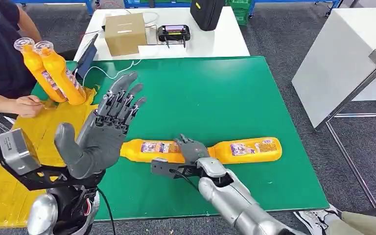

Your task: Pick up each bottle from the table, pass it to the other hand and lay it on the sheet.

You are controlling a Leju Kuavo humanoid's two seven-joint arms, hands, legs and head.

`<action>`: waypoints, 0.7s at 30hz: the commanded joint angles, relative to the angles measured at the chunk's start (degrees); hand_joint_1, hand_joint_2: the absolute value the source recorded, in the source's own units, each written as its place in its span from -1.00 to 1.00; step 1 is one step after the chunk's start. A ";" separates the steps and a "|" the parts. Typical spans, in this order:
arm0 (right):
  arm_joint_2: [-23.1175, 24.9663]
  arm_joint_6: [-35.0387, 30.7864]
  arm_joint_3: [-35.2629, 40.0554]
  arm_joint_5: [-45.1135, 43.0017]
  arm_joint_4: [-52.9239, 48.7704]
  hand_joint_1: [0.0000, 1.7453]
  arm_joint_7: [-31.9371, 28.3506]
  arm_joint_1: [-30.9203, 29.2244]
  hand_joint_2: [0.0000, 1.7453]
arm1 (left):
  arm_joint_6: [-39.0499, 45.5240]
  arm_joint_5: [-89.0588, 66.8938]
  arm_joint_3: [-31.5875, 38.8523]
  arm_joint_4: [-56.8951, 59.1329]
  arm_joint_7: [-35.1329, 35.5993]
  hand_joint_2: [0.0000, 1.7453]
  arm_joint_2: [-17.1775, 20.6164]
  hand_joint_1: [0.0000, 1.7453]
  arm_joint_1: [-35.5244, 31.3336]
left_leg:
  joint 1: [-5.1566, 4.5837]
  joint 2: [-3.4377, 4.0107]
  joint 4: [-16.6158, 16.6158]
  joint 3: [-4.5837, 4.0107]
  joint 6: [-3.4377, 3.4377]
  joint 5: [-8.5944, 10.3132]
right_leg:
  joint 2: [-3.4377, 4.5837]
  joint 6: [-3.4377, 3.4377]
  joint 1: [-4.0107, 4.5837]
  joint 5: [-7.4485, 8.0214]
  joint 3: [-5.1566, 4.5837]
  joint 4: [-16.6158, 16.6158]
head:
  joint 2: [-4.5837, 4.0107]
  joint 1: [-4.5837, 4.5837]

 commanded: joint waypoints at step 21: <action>2.16 8.08 11.35 0.56 19.22 1.00 -4.04 -7.50 1.00 | -0.64 1.89 -0.83 3.29 -0.41 -1.00 -1.10 -1.00 -4.32 | 0.05 -0.08 -0.05 0.40 -0.03 0.03 | 0.08 -0.04 0.04 0.01 0.36 -0.09 | 0.00 -0.02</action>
